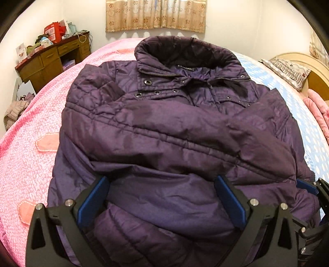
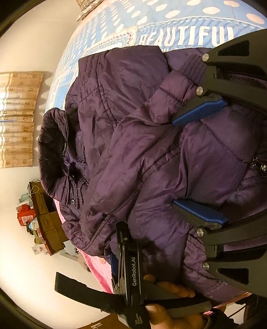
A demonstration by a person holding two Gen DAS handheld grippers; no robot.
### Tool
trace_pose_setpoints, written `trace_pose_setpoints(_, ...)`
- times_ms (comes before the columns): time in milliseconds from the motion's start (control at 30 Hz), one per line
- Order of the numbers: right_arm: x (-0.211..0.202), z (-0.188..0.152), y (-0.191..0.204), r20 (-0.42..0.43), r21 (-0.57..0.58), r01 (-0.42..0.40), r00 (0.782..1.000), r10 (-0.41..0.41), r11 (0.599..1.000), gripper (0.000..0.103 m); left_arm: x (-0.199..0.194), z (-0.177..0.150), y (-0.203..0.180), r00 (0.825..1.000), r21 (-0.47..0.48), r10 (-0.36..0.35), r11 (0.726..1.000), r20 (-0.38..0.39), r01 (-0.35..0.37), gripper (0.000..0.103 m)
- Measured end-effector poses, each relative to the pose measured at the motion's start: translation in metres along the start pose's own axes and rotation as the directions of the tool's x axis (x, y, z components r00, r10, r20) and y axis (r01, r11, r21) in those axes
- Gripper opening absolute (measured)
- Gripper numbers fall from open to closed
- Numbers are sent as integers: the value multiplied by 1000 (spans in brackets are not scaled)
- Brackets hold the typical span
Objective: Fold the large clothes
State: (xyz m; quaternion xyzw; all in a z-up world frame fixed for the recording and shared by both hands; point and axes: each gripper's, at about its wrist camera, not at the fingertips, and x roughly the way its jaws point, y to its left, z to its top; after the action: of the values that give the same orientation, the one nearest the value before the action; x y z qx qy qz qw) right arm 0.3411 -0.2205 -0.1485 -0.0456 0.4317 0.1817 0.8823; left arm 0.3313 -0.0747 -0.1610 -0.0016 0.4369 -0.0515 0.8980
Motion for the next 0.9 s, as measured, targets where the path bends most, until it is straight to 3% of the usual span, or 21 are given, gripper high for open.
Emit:
trace_pose_setpoints(267,5,2,3,-6,-7,13,1000,-13,1000,76,-4,-4,0,1000,4,1,1000,13,-1,103)
trace_pose_setpoints(433,-15,12,6,-18,-13,17,1000,-17,1000,76,-33,-2,18,996,-15,-69,997,59,70,103)
trace_pose_setpoints(567,-61,42,25,140,-10,-37,989,38,999,76,-58,23,59,983,-60,-20,998,185,31,103)
trace_pose_setpoints(733,-9,82,75,47,-129,-91,994,98,987,76,-9,58,93,990,-102,117,989,74,-109,103)
trace_pose_setpoints(800,20,87,79,-5,-129,-95,995,95,987,76,10,59,100,992,-101,126,987,29,-123,103)
trace_pose_setpoints(900,61,79,67,-79,-95,-113,991,106,989,76,30,50,110,997,-117,72,991,-6,-72,103)
